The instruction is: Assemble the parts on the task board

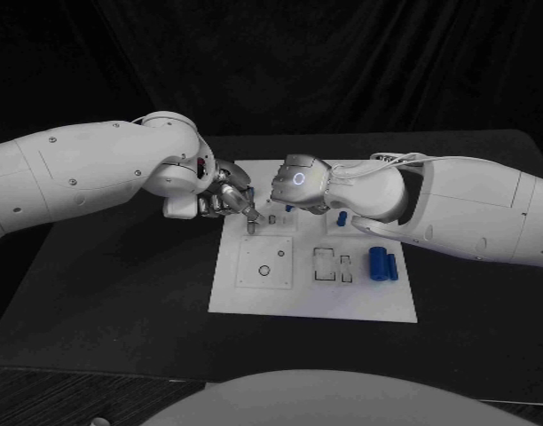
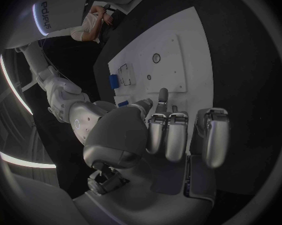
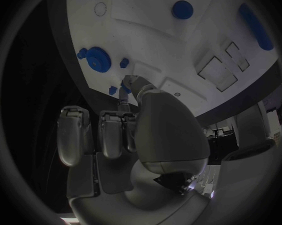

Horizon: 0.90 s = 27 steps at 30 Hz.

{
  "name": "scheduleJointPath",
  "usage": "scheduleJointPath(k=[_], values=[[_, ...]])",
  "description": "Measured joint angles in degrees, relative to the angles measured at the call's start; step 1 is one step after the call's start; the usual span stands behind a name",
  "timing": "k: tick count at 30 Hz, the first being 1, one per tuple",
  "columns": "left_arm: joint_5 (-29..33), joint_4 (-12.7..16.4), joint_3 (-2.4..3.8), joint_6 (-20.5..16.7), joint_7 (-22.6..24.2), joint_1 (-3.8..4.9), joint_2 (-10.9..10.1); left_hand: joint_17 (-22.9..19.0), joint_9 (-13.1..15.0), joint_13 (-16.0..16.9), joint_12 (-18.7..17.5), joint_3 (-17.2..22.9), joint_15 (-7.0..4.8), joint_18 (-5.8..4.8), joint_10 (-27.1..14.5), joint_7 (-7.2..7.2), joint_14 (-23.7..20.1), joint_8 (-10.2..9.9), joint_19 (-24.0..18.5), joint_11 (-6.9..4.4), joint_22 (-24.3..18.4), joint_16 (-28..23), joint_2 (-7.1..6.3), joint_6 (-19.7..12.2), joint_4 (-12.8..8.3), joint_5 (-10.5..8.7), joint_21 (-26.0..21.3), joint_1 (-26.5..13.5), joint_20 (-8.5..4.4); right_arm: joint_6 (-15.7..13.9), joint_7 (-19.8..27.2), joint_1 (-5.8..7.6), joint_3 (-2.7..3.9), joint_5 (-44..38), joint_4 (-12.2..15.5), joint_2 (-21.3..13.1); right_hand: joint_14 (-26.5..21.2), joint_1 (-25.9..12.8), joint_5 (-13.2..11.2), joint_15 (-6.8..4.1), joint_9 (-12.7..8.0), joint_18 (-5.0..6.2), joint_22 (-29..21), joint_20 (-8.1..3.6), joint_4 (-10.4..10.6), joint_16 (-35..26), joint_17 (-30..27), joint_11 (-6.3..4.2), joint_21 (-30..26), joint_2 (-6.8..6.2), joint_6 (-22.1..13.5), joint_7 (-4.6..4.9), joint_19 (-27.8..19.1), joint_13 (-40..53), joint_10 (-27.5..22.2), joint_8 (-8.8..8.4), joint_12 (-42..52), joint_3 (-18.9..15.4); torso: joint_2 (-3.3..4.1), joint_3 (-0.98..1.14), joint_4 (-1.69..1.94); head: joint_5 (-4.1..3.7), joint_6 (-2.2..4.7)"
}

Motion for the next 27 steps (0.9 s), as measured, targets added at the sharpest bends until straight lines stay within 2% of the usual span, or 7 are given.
scheduleJointPath(k=[7,20,23,27], values=[[0.0,0.0,0.00,0.0,0.0,0.00,0.0,0.0,0.0,0.0,0.0,0.0,0.00,0.00,0.0,0.00,0.0,0.0,0.0,0.00,0.0,0.0,0.00,0.0,0.0,0.00,0.0,0.0,0.00,0.2,0.5,-0.98,0.00,-0.5,-0.6,0.3,0.0,0.0,0.0,0.00,0.0,0.00,0.0,0.00,0.0,0.0,0.0,0.00,0.0,0.00,0.2,-0.20,0.0,0.0,0.0,-0.12,0.0,0.0,0.01,-0.01,0.00,0.20,0.00],[0.0,0.0,0.00,0.0,0.0,0.00,0.0,0.0,-0.2,0.0,0.0,0.2,0.00,0.00,0.0,0.21,0.0,-0.4,0.0,0.00,0.0,0.0,-0.23,0.2,-0.2,0.00,0.0,0.2,0.00,0.7,0.9,-1.93,0.03,-0.9,-1.2,0.4,-0.2,-0.2,-0.2,-0.16,0.0,0.00,0.0,0.00,-0.3,0.0,0.0,0.00,0.0,-0.23,0.1,-0.29,0.0,0.0,0.0,-0.33,0.0,0.3,0.01,-0.02,0.00,0.24,0.00],[0.0,0.0,0.00,0.0,0.0,0.00,0.0,0.0,-0.2,0.0,0.0,0.2,0.00,0.00,0.0,0.21,0.0,-0.4,0.0,0.00,0.0,0.0,-0.23,0.2,-0.2,0.00,0.0,0.2,0.00,0.7,0.9,-2.02,0.05,-0.9,-1.2,0.4,-0.2,-0.2,-0.2,-0.16,0.0,0.00,0.0,0.00,-0.6,0.0,0.0,0.00,0.0,-0.25,-0.3,-0.69,0.0,0.0,0.0,-1.08,0.0,0.6,0.01,-0.02,0.00,0.25,0.00],[0.0,-0.1,0.00,0.0,0.0,0.00,0.0,0.0,-0.2,0.0,0.0,0.2,0.00,0.00,0.0,0.21,0.0,-0.4,0.0,0.00,0.0,0.0,-0.23,0.2,-0.2,0.00,0.0,0.2,0.00,0.6,1.1,-2.19,0.04,-1.1,-1.2,0.3,-0.2,-0.5,-0.2,-0.16,-0.1,0.00,0.0,0.00,-0.8,0.0,0.0,0.00,0.0,-0.51,-0.9,-0.61,0.0,0.0,0.0,-1.37,0.0,0.8,0.01,-0.02,0.00,0.28,0.00]])
